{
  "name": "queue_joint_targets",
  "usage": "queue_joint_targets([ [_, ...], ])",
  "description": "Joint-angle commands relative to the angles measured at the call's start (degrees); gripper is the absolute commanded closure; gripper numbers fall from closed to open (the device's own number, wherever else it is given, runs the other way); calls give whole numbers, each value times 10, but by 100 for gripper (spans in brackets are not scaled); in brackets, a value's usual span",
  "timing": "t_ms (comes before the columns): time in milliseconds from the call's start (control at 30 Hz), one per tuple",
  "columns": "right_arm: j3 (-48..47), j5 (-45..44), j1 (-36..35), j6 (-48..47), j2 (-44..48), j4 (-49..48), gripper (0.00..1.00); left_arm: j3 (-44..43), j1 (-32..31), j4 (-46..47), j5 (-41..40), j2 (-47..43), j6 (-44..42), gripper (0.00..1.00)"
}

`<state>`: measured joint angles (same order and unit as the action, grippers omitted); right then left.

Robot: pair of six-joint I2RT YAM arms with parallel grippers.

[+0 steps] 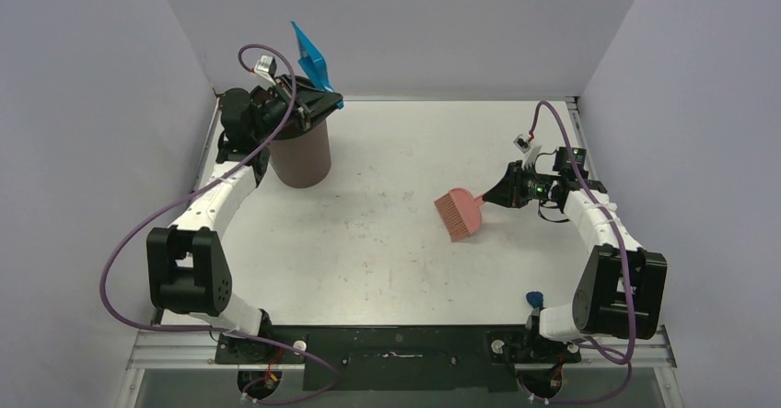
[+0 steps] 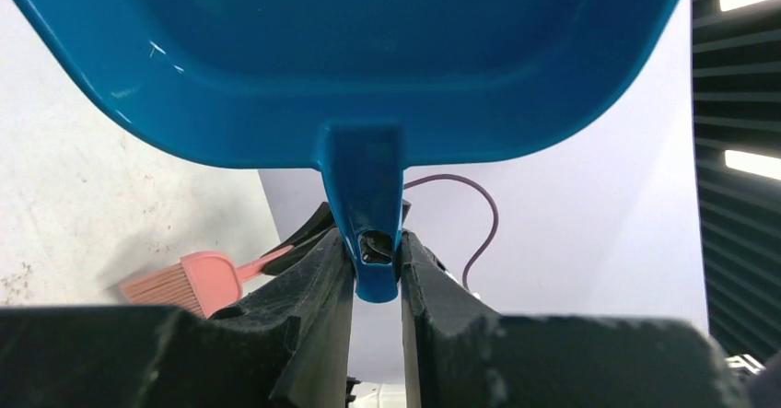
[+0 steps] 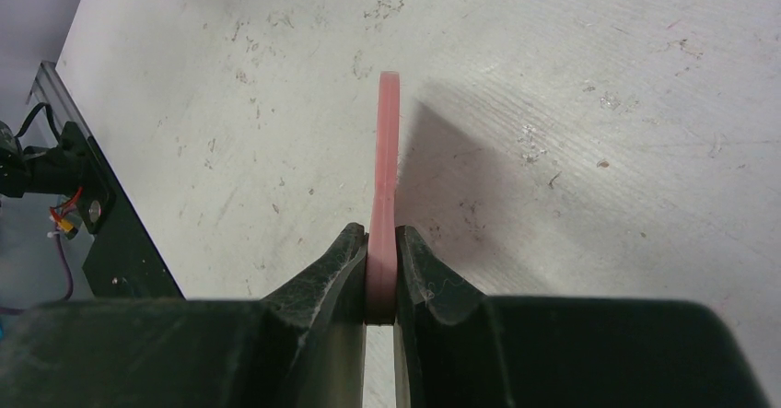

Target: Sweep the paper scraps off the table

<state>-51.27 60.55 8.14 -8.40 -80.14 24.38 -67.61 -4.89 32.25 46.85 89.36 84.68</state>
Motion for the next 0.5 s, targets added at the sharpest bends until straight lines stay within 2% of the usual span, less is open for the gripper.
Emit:
queue_joint_targets([
  [0,-15,6,-4,-18,21,-12,95,-23,-24,-122,-10,-54,-142,100],
  [200,-15,5,-5,-17,23,-11,95,-96,-117,-454,-83,-61,-423,100],
  [300,-16,12,-5,-15,20,-10,95,-133,-171,-604,-168,-57,-561,100],
  [367,-16,17,-5,-15,18,-8,95,-144,-204,-676,-244,-54,-631,100],
  [467,-17,26,-4,-10,16,-8,95,-138,-238,-738,-298,-50,-687,100],
])
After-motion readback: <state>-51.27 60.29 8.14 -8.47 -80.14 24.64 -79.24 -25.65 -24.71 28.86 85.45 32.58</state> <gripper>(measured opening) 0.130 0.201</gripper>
